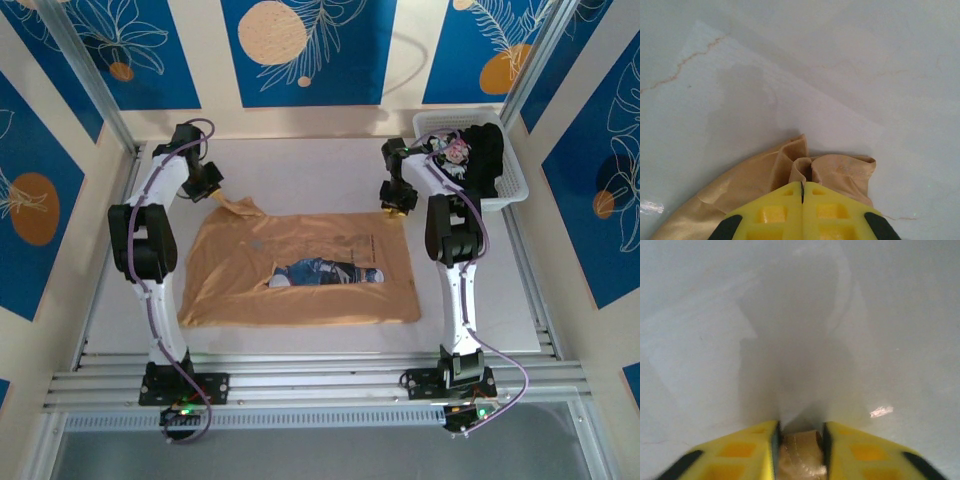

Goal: Fold and stack the t-shirts

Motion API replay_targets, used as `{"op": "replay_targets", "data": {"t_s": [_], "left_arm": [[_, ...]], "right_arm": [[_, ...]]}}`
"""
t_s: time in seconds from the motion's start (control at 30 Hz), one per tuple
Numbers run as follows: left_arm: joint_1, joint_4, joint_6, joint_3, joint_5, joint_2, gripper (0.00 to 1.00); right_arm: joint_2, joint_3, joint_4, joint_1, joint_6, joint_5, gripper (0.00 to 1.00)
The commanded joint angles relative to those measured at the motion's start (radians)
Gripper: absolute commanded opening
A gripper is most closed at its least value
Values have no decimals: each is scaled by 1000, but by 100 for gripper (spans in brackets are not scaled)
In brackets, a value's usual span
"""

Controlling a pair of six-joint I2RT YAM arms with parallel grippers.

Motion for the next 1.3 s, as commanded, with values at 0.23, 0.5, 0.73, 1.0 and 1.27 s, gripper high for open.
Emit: {"op": "replay_targets", "data": {"t_s": [0.23, 0.5, 0.73, 1.0, 1.27], "left_arm": [[-16, -37, 32, 7, 32, -106, 0], [-28, -68, 51, -216, 17, -358, 0], [-28, -101, 48, -416, 15, -628, 0], [-28, -178, 29, -619, -60, -867, 0], [-30, -262, -14, -787, -153, -1043, 0]], "right_arm": [[-59, -13, -14, 22, -62, 33, 3], [-228, -179, 98, 58, -147, 44, 0], [-372, -320, 161, 84, -187, 44, 0], [-536, -540, 166, 93, -78, 139, 0], [-662, -743, 228, 94, -79, 131, 0]]}}
